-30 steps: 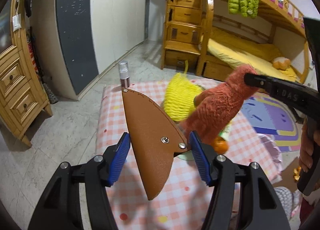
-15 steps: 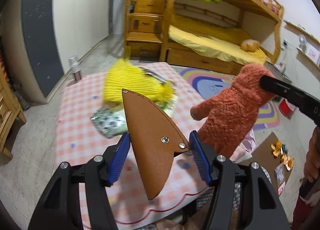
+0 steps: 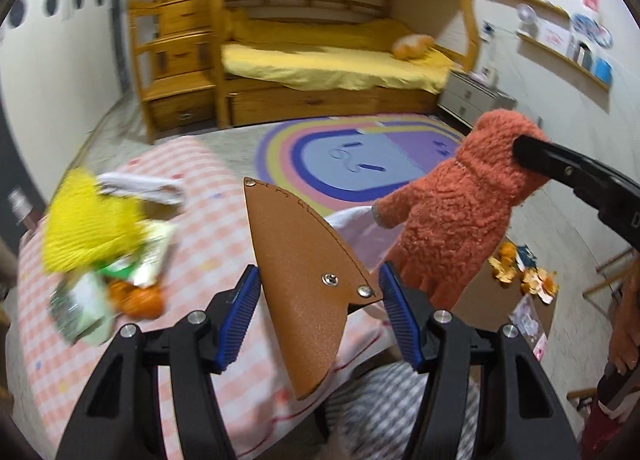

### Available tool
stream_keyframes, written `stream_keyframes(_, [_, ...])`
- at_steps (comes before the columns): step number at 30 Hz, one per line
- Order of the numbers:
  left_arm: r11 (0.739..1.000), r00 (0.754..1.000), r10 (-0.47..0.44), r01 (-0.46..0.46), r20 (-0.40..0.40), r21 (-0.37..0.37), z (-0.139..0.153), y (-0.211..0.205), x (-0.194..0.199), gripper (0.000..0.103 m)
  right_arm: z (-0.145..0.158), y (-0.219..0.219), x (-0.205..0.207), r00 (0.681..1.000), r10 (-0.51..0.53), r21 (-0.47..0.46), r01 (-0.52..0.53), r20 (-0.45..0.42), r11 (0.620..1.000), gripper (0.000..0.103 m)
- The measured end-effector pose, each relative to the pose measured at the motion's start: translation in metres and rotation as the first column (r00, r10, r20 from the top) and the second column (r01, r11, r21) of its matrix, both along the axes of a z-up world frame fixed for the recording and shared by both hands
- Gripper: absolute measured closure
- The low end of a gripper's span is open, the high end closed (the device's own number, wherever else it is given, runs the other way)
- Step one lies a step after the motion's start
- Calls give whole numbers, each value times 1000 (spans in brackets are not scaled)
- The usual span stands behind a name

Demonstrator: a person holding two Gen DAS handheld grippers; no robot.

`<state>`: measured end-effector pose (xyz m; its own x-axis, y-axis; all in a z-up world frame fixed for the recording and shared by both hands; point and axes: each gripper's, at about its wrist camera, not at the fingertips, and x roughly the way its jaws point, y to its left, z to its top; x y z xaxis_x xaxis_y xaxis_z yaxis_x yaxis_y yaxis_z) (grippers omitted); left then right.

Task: Collect trash
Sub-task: 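Drop the sheath and glove into the pink bin by opening both tools, then move both open tools back toward the remaining trash on the table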

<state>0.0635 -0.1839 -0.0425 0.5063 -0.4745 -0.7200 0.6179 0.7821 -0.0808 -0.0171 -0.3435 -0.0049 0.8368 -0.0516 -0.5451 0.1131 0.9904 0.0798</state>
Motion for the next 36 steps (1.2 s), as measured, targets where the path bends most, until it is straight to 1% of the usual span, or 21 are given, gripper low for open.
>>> stream_keyframes(4, [998,998,-69,69,-14,13,-16,-42,4,43,-18,-29,2,997,-78,-13,77,-29,997,89])
stream_keyframes(7, [993,993,-112,113,-21,28,-28,-70,11,43,-35,-49,8,988,-143,-56,140,-53,989,89])
stream_keyframes(9, [990,990,-136,137,-32,35,-36,-87,17,43,-44,-62,11,984,-167,-60,163,-66,985,89])
stream_keyframes(12, [987,987,-157,159,-37,40,-42,-106,26,43,-61,-80,21,977,-194,-46,191,-91,981,89])
stream_keyframes(16, [982,983,-181,182,-39,40,-47,-127,41,42,-81,-102,39,969,-215,-3,216,-123,976,88])
stream_keyframes(17, [982,982,-186,187,-36,36,-47,-131,44,41,-86,-106,45,967,-219,7,222,-132,975,84])
stream_keyframes(18, [982,982,-187,188,-33,32,-47,-132,46,37,-91,-109,51,966,-219,19,224,-140,974,84])
stream_keyframes(19, [982,982,-186,187,-32,31,-47,-133,49,28,-95,-113,55,964,-221,25,227,-147,974,82])
stream_keyframes(20, [983,983,-180,181,-24,26,-46,-131,51,25,-98,-115,59,963,-216,37,225,-159,974,76])
stream_keyframes(22, [985,985,-169,169,-18,13,-43,-124,53,25,-100,-116,62,963,-218,52,229,-160,972,72])
stream_keyframes(24, [989,989,-144,145,-16,11,-42,-115,57,25,-96,-114,60,965,-220,53,230,-145,972,70])
stream_keyframes(26, [994,994,-110,110,-13,-1,-39,-101,58,25,-93,-114,55,966,-218,66,228,-141,971,70])
stream_keyframes(31, [1000,1000,-21,21,-3,-1,-33,-66,54,25,-86,-101,39,972,-195,86,207,-133,975,70])
stream_keyframes(36, [999,998,53,-53,21,-4,-21,-26,41,25,-75,-75,24,985,-134,114,147,-113,983,70])
